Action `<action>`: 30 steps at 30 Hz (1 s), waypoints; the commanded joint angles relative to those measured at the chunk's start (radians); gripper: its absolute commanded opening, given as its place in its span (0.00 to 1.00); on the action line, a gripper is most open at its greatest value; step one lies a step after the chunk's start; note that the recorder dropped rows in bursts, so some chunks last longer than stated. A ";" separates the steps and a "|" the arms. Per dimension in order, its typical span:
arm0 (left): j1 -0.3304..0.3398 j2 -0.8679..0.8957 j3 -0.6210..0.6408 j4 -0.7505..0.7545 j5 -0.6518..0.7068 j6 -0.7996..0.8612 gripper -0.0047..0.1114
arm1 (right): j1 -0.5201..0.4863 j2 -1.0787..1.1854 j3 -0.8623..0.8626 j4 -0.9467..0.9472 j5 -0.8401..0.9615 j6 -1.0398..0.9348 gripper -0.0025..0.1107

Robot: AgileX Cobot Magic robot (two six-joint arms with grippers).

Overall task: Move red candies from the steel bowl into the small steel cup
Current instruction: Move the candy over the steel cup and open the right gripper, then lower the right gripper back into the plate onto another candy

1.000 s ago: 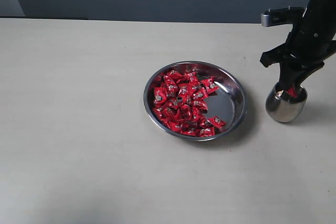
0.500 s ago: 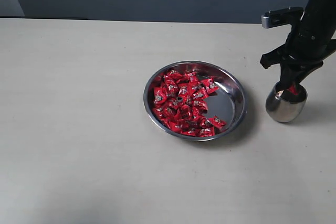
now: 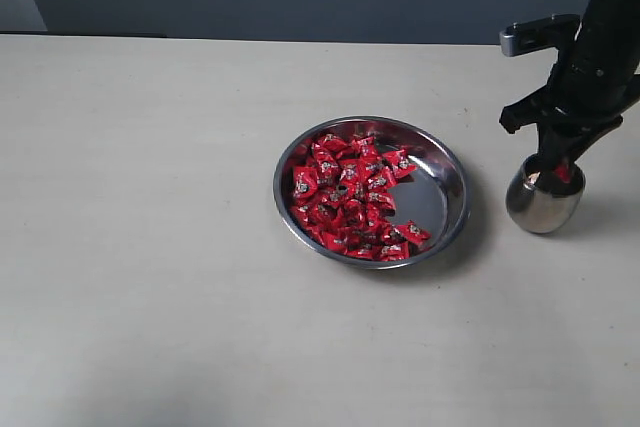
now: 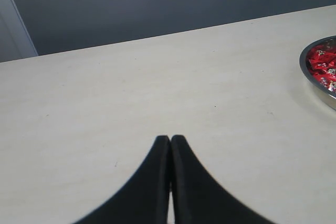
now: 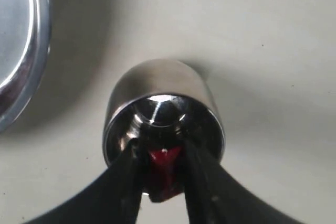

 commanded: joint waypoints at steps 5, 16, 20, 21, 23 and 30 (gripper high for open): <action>-0.011 -0.004 -0.001 0.002 -0.005 -0.006 0.04 | -0.007 -0.006 -0.002 -0.020 0.007 0.003 0.33; -0.011 -0.004 -0.001 0.002 -0.005 -0.006 0.04 | 0.071 -0.028 -0.083 0.400 0.059 -0.215 0.33; -0.011 -0.004 -0.001 0.002 -0.005 -0.006 0.04 | 0.167 0.016 -0.083 0.363 0.065 -0.251 0.38; -0.011 -0.004 -0.001 0.002 -0.005 -0.006 0.04 | 0.187 0.031 -0.083 0.351 0.064 -0.251 0.41; -0.011 -0.004 -0.001 0.002 -0.005 -0.006 0.04 | 0.217 0.060 -0.083 0.325 0.064 -0.251 0.45; -0.011 -0.004 -0.001 0.002 -0.005 -0.006 0.04 | 0.251 0.146 -0.083 0.295 0.065 -0.241 0.43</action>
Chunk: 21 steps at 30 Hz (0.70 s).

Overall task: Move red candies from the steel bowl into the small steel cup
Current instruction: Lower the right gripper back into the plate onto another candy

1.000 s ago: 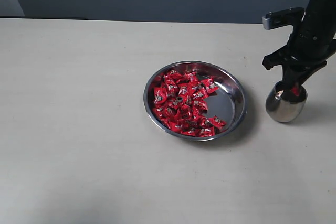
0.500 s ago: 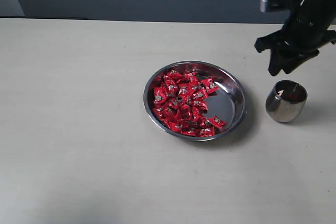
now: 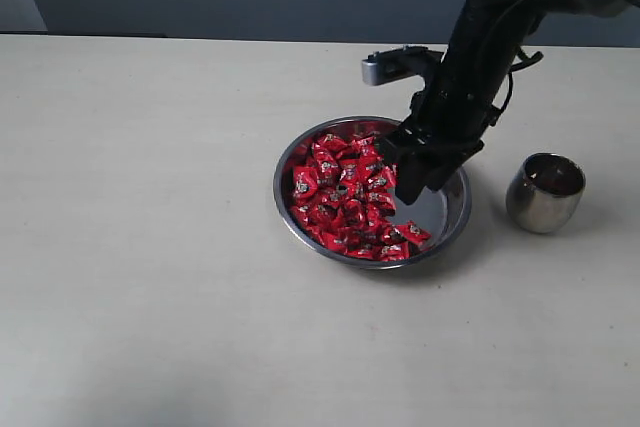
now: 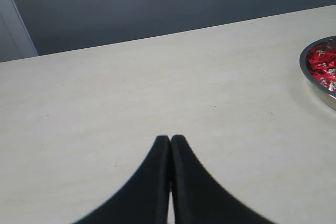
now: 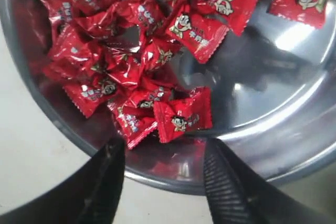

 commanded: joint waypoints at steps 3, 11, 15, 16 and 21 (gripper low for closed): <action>-0.011 -0.004 -0.001 0.002 -0.005 -0.006 0.04 | 0.005 0.057 -0.005 -0.019 0.000 -0.004 0.43; -0.011 -0.004 -0.001 0.002 -0.005 -0.006 0.04 | 0.005 0.099 -0.005 -0.015 0.000 -0.004 0.43; -0.011 -0.004 -0.001 0.002 -0.005 -0.006 0.04 | 0.005 0.122 -0.005 -0.008 0.000 -0.004 0.43; -0.011 -0.004 -0.001 0.002 -0.005 -0.006 0.04 | 0.005 0.129 -0.005 -0.008 0.000 -0.004 0.43; -0.011 -0.004 -0.001 0.002 -0.005 -0.006 0.04 | 0.005 0.142 -0.005 -0.008 0.000 -0.004 0.43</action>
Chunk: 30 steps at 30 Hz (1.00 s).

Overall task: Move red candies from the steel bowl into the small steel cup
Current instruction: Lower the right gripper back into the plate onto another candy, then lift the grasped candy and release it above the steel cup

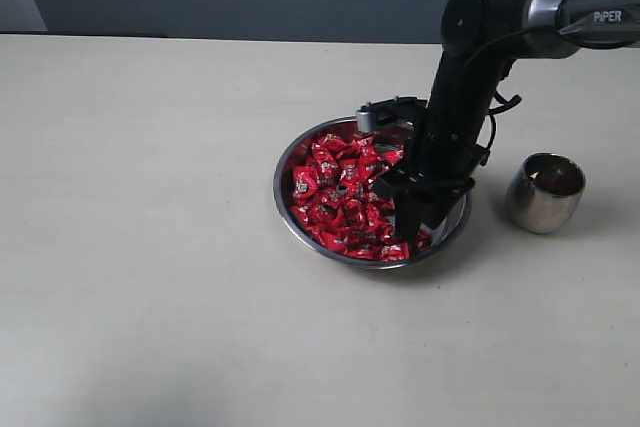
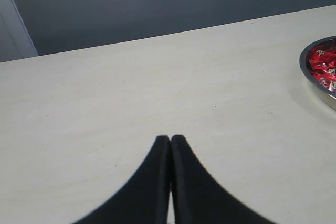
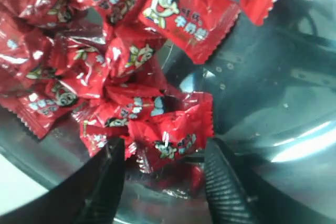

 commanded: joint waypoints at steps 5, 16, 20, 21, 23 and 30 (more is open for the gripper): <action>-0.011 -0.004 -0.001 0.002 -0.005 -0.006 0.04 | 0.002 0.006 -0.003 0.001 -0.003 -0.004 0.42; -0.011 -0.004 -0.001 0.002 -0.005 -0.006 0.04 | 0.002 0.002 -0.009 -0.001 -0.017 -0.008 0.02; -0.011 -0.004 -0.001 0.002 -0.005 -0.006 0.04 | 0.000 -0.020 -0.009 -0.001 -0.028 -0.008 0.02; -0.011 -0.004 -0.001 0.002 -0.005 -0.006 0.04 | 0.000 -0.040 -0.009 -0.011 -0.030 -0.008 0.02; -0.011 -0.004 -0.001 0.002 -0.005 -0.006 0.04 | 0.000 -0.080 -0.009 -0.065 -0.038 0.001 0.02; -0.011 -0.004 -0.001 0.002 -0.005 -0.006 0.04 | -0.045 -0.218 -0.009 -0.228 -0.104 0.133 0.02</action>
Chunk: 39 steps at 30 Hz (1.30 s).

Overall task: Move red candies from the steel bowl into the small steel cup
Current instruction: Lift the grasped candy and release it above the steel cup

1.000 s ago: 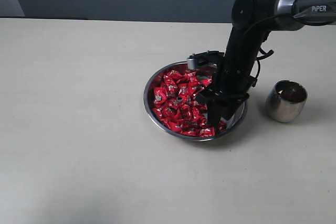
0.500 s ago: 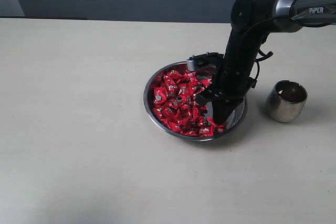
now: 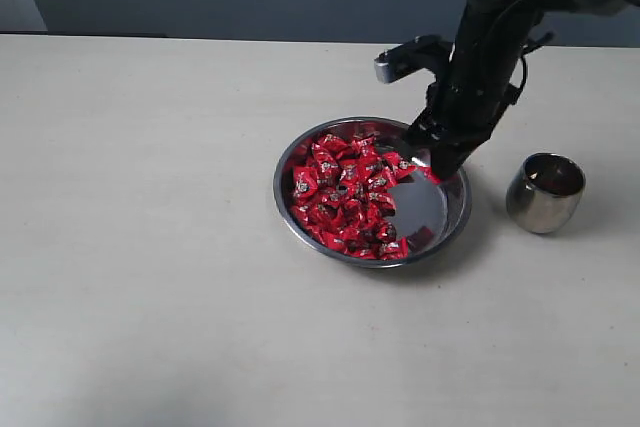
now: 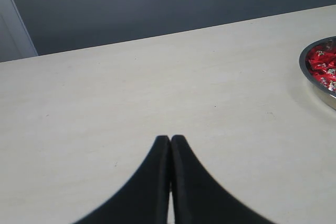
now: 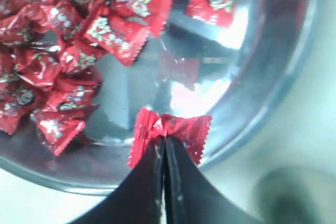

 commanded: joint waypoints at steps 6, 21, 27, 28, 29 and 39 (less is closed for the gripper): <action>-0.011 -0.004 -0.001 0.002 -0.005 -0.006 0.04 | -0.194 -0.138 -0.007 -0.053 0.050 0.082 0.02; -0.011 -0.004 -0.001 0.002 -0.005 -0.006 0.04 | -0.233 -0.128 -0.006 -0.132 0.075 0.119 0.02; -0.011 -0.004 -0.001 0.002 -0.005 -0.006 0.04 | -0.233 -0.128 -0.001 -0.142 0.075 0.128 0.02; -0.011 -0.004 -0.001 0.002 -0.005 -0.006 0.04 | -0.233 -0.128 0.004 -0.149 0.075 0.135 0.02; -0.011 -0.004 -0.001 0.002 -0.005 -0.006 0.04 | -0.233 -0.128 0.006 -0.161 0.075 0.144 0.02; -0.011 -0.004 -0.001 0.002 -0.005 -0.006 0.04 | -0.233 -0.128 0.016 -0.173 0.075 0.166 0.05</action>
